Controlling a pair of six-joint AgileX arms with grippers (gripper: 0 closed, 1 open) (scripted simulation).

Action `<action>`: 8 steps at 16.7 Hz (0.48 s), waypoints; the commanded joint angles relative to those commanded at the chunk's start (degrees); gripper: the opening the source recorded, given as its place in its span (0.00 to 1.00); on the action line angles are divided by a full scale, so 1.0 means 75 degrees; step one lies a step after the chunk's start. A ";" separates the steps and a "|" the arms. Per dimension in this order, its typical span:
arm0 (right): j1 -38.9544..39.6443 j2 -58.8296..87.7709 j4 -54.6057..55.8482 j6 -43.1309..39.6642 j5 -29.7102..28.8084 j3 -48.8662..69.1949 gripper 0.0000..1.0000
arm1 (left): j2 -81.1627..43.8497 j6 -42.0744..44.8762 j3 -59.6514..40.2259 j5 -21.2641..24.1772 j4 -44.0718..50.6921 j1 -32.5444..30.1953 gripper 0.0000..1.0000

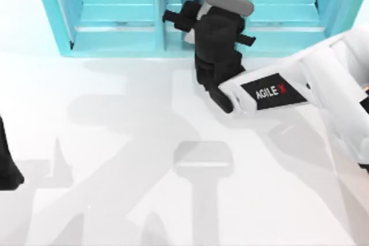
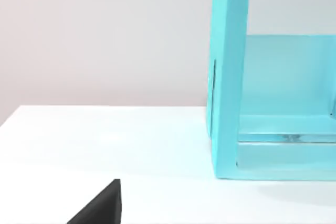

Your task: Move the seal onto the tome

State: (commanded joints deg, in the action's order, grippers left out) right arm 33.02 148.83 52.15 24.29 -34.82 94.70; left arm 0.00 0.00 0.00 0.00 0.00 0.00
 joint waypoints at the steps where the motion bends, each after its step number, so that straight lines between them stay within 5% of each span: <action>1: 0.0000 0.0000 0.0000 0.0000 0.0000 0.0000 0.17 | 0.0000 0.0000 0.0000 0.0000 0.0000 0.0000 1.00; 3: 0.0000 0.0000 0.0000 0.0000 0.0000 0.0000 0.02 | 0.0000 0.0000 0.0000 0.0000 0.0000 0.0000 1.00; 8: 0.0000 0.0000 0.0000 0.0000 0.0000 0.0000 0.00 | 0.0000 0.0000 0.0000 0.0000 0.0000 0.0000 1.00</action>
State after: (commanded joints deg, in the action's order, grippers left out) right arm 33.02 148.83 52.15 24.29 -34.82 94.70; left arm 0.00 0.00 0.00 0.00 0.00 0.00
